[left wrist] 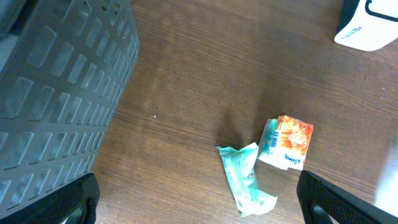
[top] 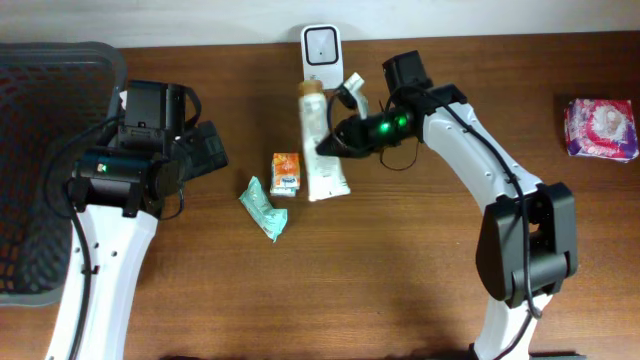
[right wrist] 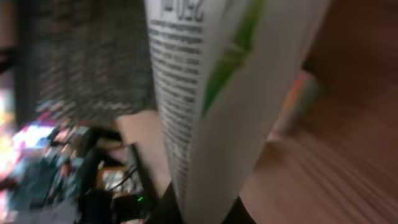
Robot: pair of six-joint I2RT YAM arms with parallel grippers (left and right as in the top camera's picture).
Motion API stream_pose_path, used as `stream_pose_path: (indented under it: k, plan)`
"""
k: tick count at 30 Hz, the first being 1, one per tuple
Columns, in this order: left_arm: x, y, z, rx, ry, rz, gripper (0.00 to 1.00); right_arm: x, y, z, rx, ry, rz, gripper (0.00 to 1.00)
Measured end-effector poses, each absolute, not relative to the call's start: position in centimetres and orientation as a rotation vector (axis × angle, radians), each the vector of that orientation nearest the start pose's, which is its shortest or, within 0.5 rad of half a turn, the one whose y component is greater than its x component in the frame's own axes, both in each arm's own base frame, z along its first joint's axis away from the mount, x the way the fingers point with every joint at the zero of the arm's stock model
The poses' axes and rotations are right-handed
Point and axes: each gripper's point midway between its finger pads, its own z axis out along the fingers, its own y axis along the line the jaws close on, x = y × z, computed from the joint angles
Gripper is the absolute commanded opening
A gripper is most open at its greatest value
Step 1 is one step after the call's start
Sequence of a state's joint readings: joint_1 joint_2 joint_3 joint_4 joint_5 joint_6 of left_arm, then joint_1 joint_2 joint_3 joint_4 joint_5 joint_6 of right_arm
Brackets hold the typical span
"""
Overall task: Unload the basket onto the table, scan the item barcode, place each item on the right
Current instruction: 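Lift the white tube toward the scanner with right gripper, then carry the white tube right and place it beside the red-purple box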
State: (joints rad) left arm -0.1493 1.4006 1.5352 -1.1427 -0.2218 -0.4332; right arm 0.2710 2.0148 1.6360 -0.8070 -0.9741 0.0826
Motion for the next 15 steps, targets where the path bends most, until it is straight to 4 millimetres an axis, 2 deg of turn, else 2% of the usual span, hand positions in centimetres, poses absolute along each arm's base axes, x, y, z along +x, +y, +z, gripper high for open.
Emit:
stream_pose_path:
  k: [1,2,3,4,5,8,9,10,11,13,15]
  plan:
    - [34.1,-1.3,26.2,-0.44,2.503,0.06,0.99,39.6,24.0,13.6,-0.38,2.704,1.248,0.04]
    - [34.1,-1.3,26.2,-0.44,2.503,0.06,0.99,39.7,22.6,12.2,-0.305,2.794,1.098,0.04]
    - [34.1,-1.3,26.2,-0.44,2.502,0.06,0.99,39.3,19.2,9.7,-0.162,2.955,0.776,0.04]
    - [34.1,-1.3,26.2,-0.44,2.504,0.06,0.99,38.9,16.1,8.3,-0.071,3.039,0.502,0.04]
    - [34.1,-1.3,26.2,-0.441,2.504,0.06,0.99,38.2,12.9,7.5,0.012,3.093,0.221,0.04]
    - [34.1,-1.3,26.2,-0.44,2.503,0.06,0.99,38.6,6.8,7.5,0.162,3.029,-0.297,0.04]
    - [34.1,-1.3,26.2,-0.44,2.503,0.06,0.99,38.6,5.5,7.4,0.195,2.997,-0.405,0.04]
    - [34.1,-1.3,26.2,-0.44,2.503,0.06,0.99,38.4,4.5,7.0,0.212,2.98,-0.489,0.12]
    - [34.1,-1.3,26.2,-0.44,2.503,0.06,0.99,37.7,3.5,5.8,0.216,2.992,-0.583,0.14]
    - [34.1,-1.3,26.2,-0.44,2.503,0.06,0.99,37.4,3.3,4.5,0.22,3.013,-0.618,0.18]
    - [34.1,-1.3,26.2,-0.44,2.503,0.06,0.99,37.9,4.2,4.2,0.233,3.003,-0.559,0.25]
